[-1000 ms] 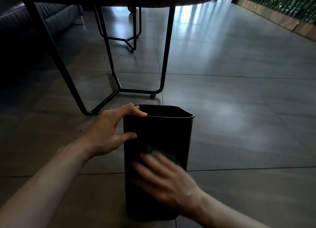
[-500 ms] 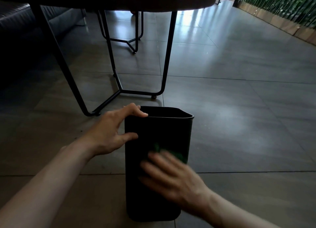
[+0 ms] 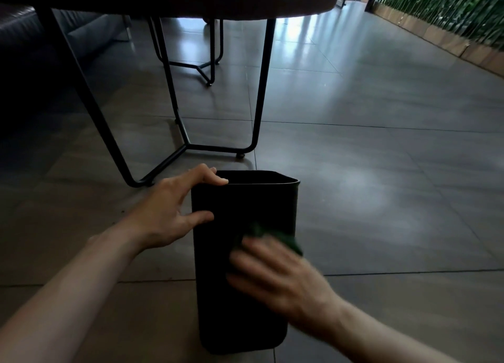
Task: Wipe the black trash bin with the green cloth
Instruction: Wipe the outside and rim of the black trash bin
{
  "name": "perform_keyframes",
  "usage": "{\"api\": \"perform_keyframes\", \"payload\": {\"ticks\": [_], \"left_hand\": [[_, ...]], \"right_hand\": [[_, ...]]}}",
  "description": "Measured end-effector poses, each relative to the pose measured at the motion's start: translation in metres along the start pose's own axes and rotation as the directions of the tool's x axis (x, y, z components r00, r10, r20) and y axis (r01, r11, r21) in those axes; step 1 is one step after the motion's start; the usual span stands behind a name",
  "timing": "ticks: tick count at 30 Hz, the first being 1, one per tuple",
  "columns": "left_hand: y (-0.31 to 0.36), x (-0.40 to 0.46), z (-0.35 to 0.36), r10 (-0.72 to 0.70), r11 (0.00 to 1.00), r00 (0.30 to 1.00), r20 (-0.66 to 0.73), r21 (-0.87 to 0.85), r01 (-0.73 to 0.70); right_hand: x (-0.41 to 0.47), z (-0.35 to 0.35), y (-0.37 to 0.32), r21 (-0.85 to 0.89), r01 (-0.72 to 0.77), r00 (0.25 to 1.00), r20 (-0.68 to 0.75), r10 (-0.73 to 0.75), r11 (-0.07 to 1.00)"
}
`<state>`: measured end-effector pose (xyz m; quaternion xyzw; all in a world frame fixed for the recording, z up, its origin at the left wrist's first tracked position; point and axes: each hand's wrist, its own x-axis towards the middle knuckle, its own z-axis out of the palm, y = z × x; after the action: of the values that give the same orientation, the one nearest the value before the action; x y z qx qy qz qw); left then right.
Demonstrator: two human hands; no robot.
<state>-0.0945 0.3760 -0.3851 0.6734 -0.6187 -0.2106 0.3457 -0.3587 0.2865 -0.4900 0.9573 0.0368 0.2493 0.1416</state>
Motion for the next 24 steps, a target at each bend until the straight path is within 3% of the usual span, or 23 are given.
{"api": "perform_keyframes", "payload": {"ticks": [2, 4, 6, 8, 10, 11, 13, 15, 17, 18, 20, 22, 24], "left_hand": [[0.001, 0.0, 0.001, -0.007, 1.0, 1.0, 0.004, -0.011, 0.007], [0.001, 0.0, 0.002, -0.009, 1.0, 1.0, 0.002, -0.024, 0.01], [0.0, 0.0, 0.002, -0.009, 1.0, 1.0, -0.011, -0.024, 0.009], [-0.002, 0.001, 0.001, -0.009, 1.0, 1.0, -0.014, -0.02, 0.009], [-0.003, 0.002, 0.0, -0.014, 1.0, 1.0, -0.012, -0.012, 0.014], [-0.003, 0.003, 0.0, -0.017, 1.0, 1.0, -0.014, -0.011, 0.016], [-0.004, 0.004, 0.0, -0.015, 1.0, 1.0, -0.016, -0.011, 0.015], [-0.005, 0.004, 0.001, -0.02, 1.0, 1.0, -0.015, -0.005, 0.02], [-0.004, 0.004, 0.002, -0.02, 1.0, 1.0, -0.012, -0.001, 0.02], [-0.004, 0.005, 0.003, -0.016, 1.0, 1.0, -0.012, -0.002, 0.016], [-0.003, 0.005, 0.004, -0.009, 1.0, 1.0, -0.02, -0.004, 0.009], [-0.002, 0.006, 0.003, 0.014, 1.0, 1.0, -0.021, -0.005, -0.014], [-0.002, 0.006, 0.002, 0.033, 0.999, 0.999, -0.016, -0.007, -0.034]], "right_hand": [[-0.028, 0.004, -0.019, -0.128, 0.263, 0.96, 0.132, -0.246, 0.956], [-0.033, 0.002, -0.016, -0.138, 0.308, 0.943, 0.176, -0.282, 0.941], [-0.016, -0.005, 0.002, -0.039, 0.157, 0.981, 0.12, -0.152, 0.987], [0.014, -0.016, 0.027, 0.02, -0.091, 0.996, 0.005, 0.091, 0.996], [0.041, -0.023, 0.046, 0.066, -0.309, 0.945, -0.091, 0.314, 0.949], [0.048, -0.022, 0.047, 0.076, -0.346, 0.929, -0.107, 0.353, 0.935], [0.04, -0.011, 0.029, 0.065, -0.243, 0.966, -0.077, 0.248, 0.968], [0.014, 0.006, -0.005, 0.055, 0.034, 0.999, 0.035, -0.036, 0.998], [-0.005, 0.008, -0.027, 0.007, 0.267, 0.948, 0.178, -0.264, 0.964], [-0.007, 0.007, -0.027, -0.003, 0.305, 0.933, 0.203, -0.298, 0.952], [0.012, 0.002, -0.015, 0.018, 0.209, 0.968, 0.142, -0.209, 0.978], [0.043, -0.006, 0.006, 0.035, -0.02, 0.999, 0.027, 0.019, 0.999], [0.07, -0.008, 0.016, 0.056, -0.175, 0.983, -0.049, 0.177, 0.983]]}}
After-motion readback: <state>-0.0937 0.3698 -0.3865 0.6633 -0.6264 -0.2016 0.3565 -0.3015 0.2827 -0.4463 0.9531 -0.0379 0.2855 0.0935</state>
